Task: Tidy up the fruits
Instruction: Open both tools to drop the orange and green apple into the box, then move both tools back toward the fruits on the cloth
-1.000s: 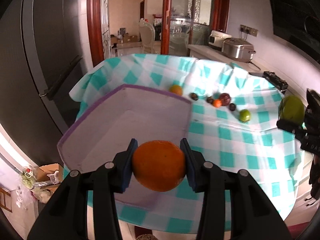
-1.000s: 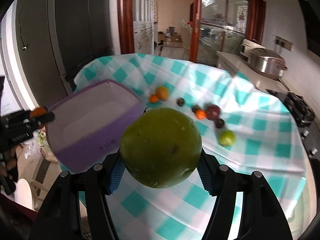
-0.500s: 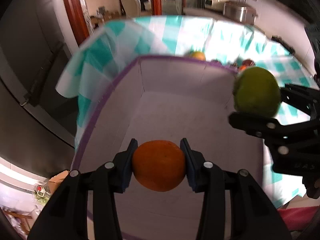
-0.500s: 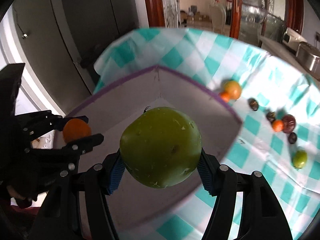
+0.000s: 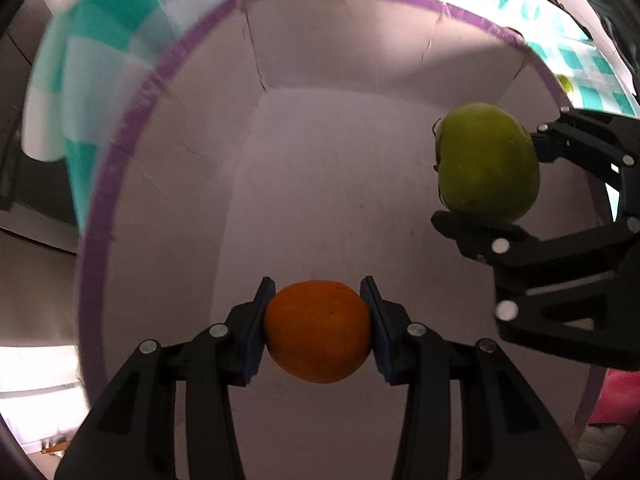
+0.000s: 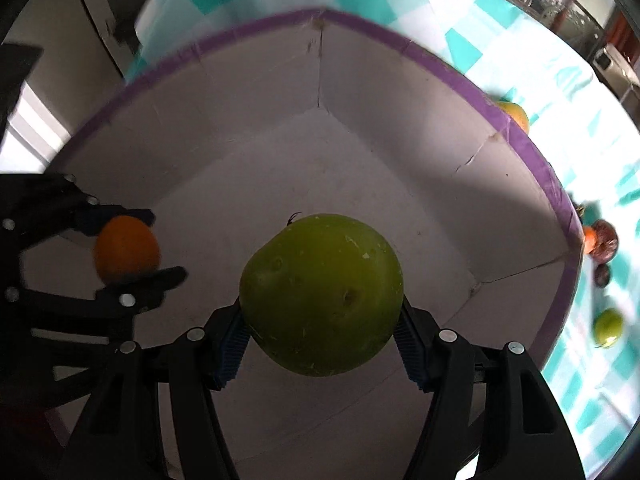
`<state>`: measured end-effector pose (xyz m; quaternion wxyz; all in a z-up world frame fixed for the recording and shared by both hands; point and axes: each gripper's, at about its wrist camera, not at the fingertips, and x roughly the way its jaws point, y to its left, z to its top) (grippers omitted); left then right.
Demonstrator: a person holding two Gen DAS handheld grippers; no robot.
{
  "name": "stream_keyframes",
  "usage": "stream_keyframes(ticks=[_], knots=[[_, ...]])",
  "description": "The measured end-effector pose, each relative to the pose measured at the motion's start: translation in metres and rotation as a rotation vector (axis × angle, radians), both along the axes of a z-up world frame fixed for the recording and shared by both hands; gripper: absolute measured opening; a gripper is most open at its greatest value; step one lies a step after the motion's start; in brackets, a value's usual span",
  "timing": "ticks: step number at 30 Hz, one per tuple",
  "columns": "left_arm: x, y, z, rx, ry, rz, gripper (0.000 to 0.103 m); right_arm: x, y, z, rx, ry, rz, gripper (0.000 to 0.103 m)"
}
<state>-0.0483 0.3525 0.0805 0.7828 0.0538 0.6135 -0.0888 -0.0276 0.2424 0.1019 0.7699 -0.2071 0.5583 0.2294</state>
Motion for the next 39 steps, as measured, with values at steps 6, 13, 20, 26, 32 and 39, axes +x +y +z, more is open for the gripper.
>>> stream_keyframes(ticks=[6,13,20,26,32,39], knots=[[0.005,0.012,-0.008,-0.045,0.073,-0.002,0.045,0.007,0.002,-0.014,-0.090,0.094,-0.047,0.064],[0.006,0.023,-0.001,-0.059,0.069,-0.014,0.069,0.007,0.005,-0.014,-0.101,0.116,-0.055,0.064],[0.003,0.037,0.011,-0.046,0.037,0.029,0.077,0.004,-0.001,-0.006,-0.067,0.087,-0.060,0.068],[-0.015,0.067,0.044,-0.077,-0.065,0.113,0.081,-0.009,-0.022,0.020,0.149,0.033,-0.076,0.068],[-0.022,0.056,0.071,0.065,-0.052,0.158,0.081,-0.026,-0.044,0.074,0.247,-0.029,0.008,0.071],[-0.061,-0.001,0.153,-0.028,-0.174,0.285,0.083,-0.069,-0.151,0.137,0.419,-0.147,-0.039,0.081]])
